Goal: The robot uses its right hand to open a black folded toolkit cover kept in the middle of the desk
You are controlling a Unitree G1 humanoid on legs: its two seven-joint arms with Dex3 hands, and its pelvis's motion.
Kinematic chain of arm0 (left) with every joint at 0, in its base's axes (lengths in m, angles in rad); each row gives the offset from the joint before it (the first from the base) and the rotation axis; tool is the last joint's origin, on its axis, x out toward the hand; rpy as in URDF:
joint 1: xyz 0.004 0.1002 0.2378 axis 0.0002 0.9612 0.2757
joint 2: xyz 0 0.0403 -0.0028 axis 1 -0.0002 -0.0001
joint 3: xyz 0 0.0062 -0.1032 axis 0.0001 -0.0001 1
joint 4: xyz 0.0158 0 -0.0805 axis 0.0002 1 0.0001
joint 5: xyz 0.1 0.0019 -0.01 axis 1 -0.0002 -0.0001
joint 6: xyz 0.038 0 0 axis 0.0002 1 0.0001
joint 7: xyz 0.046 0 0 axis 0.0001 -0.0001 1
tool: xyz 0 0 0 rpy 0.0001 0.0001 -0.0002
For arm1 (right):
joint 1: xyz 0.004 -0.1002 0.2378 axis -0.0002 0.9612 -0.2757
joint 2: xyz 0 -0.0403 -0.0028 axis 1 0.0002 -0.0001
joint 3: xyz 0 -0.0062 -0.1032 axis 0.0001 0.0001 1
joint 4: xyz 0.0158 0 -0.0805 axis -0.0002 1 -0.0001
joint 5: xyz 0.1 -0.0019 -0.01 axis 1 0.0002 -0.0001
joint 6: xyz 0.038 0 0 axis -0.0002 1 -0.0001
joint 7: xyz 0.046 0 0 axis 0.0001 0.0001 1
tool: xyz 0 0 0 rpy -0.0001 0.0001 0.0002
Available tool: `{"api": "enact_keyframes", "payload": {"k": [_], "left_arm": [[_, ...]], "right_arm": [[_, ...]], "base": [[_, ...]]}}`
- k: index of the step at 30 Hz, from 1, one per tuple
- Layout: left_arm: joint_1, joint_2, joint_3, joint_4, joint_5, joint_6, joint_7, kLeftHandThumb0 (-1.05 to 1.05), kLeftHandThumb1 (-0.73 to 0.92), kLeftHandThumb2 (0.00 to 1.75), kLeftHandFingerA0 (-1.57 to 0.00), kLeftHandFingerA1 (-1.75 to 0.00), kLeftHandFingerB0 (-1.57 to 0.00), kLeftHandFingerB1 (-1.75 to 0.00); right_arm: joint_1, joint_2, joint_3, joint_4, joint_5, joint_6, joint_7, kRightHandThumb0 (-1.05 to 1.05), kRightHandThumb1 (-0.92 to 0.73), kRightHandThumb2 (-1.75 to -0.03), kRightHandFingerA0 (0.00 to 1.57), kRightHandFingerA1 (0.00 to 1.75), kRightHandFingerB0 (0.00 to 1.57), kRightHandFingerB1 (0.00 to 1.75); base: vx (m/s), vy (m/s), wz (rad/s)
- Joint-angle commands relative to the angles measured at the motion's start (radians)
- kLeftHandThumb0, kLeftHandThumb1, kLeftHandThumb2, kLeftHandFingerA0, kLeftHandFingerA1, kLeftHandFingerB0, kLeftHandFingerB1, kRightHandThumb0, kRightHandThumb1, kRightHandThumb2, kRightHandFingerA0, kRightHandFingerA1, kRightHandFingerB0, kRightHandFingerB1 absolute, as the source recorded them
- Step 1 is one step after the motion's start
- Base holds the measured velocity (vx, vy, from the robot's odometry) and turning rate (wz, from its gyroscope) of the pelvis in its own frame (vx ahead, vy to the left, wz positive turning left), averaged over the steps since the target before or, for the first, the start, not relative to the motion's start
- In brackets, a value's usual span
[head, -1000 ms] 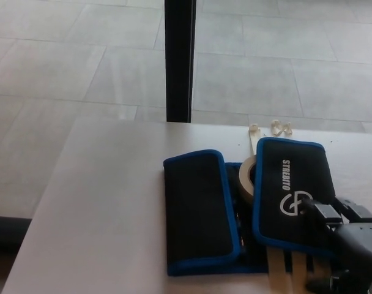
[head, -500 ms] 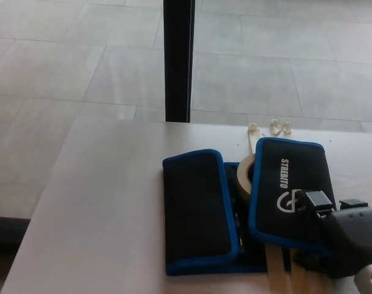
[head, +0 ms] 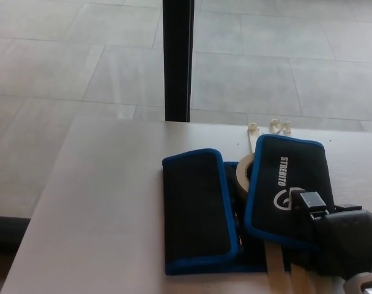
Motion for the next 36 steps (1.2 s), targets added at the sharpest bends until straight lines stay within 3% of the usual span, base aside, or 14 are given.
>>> {"api": "enact_keyframes", "payload": {"k": [1,7,15,16,18,22,26,27,29,30,31,33,34,36], "left_arm": [[-0.004,0.033,-0.003,0.008,-0.016,0.004,-0.01,-0.69,0.78,0.63,-0.52,-0.62,-0.42,-0.46],[-0.007,0.033,0.002,0.007,-0.026,0.005,-0.004,-0.7,0.77,0.63,-0.53,-0.63,-0.43,-0.47],[-0.008,0.03,-0.005,0.005,-0.023,0.004,-0.005,-0.72,0.78,0.64,-0.52,-0.63,-0.4,-0.46],[-0.008,0.03,-0.006,0.006,-0.022,0.003,-0.005,-0.71,0.62,1.02,-0.48,-0.67,-0.35,-0.57],[-0.007,0.031,-0.008,0.009,-0.022,-0.005,-0.016,-0.7,0.63,1.03,-0.48,-0.68,-0.34,-0.57],[-0.01,0.028,-0.002,0.01,-0.03,0.006,-0.003,-0.71,0.78,0.63,-0.53,-0.63,-0.42,-0.46],[-0.007,0.027,-0.002,0.006,-0.032,0.005,-0.005,-0.71,0.79,0.63,-0.52,-0.63,-0.41,-0.46],[-0.008,0.029,-0.004,0.004,-0.03,0.004,-0.005,-0.7,0.63,1.02,-0.49,-0.68,-0.35,-0.56],[-0.008,0.029,-0.003,0.003,-0.031,0.004,-0.005,-0.7,0.63,1.02,-0.49,-0.68,-0.36,-0.57],[-0.006,0.029,0.0,0.002,-0.034,-0.002,-0.011,-0.71,0.79,0.63,-0.52,-0.64,-0.41,-0.47],[-0.005,0.03,0.002,0.001,-0.036,-0.001,-0.01,-0.73,0.63,1.02,-0.49,-0.68,-0.36,-0.57],[-0.004,0.032,0.003,0.002,-0.037,0.0,-0.012,-0.71,0.62,1.02,-0.48,-0.68,-0.33,-0.56],[-0.005,0.031,0.002,-0.001,-0.037,0.0,-0.014,-0.7,0.63,1.03,-0.48,-0.69,-0.35,-0.58],[-0.007,0.03,0.003,0.0,-0.038,0.007,-0.005,-0.72,0.79,0.64,-0.53,-0.64,-0.41,-0.47]], "right_arm": [[0.005,0.013,-0.021,0.076,-0.052,-0.114,-0.115,-0.33,-0.7,-0.73,0.96,1.75,0.56,0.5],[0.016,0.055,-0.117,0.064,-0.024,-0.172,-0.284,-0.35,-0.7,-0.66,0.93,1.75,0.9,0.85],[0.044,0.115,-0.269,0.072,0.054,-0.29,-0.444,-0.39,-0.83,-0.72,0.97,1.73,0.7,1.36],[0.047,0.121,-0.284,0.068,0.061,-0.292,-0.438,-0.37,-0.77,-0.83,0.96,1.73,0.69,1.38],[0.049,0.136,-0.349,0.049,0.095,-0.294,-0.455,-0.32,-0.7,-0.89,0.96,1.75,0.69,1.42],[0.035,0.164,-0.457,0.051,0.147,-0.355,-0.492,-0.33,-0.72,-0.9,0.91,1.75,0.69,1.49],[0.008,0.188,-0.565,0.085,0.21,-0.401,-0.488,-0.39,-0.7,-0.95,0.95,1.75,0.72,1.48],[-0.001,0.203,-0.605,0.091,0.24,-0.416,-0.477,-0.38,-0.68,-0.96,0.99,1.75,0.76,1.46],[-0.005,0.222,-0.653,0.089,0.277,-0.433,-0.448,-0.4,-0.65,-0.96,1.0,1.74,0.83,1.36],[-0.014,0.23,-0.68,0.094,0.288,-0.419,-0.45,-0.4,-0.56,-1.0,1.22,1.59,0.92,1.26],[-0.048,0.27,-0.78,0.094,0.398,-0.4,-0.425,-0.42,-0.51,-1.12,1.28,1.36,1.01,1.15],[-0.068,0.29,-0.833,0.101,0.44,-0.406,-0.406,-0.4,-0.49,-1.12,1.29,1.36,1.01,1.14],[-0.098,0.315,-0.934,0.094,0.576,-0.389,-0.339,-0.3,-0.5,-1.01,1.02,1.63,0.92,1.2],[-0.121,0.333,-1.013,0.082,0.664,-0.353,-0.295,-0.31,-0.51,-1.05,1.22,1.3,0.89,0.99]], "base": [[0.0,0.0,0.0],[0.0,0.0,0.0],[0.0,0.0,0.0],[0.0,0.0,0.0],[0.0,0.0,0.0],[0.0,0.0,0.0],[0.0,0.0,0.0],[0.0,0.0,0.0],[0.0,0.0,0.0],[0.0,0.0,0.0],[0.0,0.0,0.0],[0.0,0.0,0.0],[0.0,0.0,0.0],[0.0,0.0,0.0]]}}
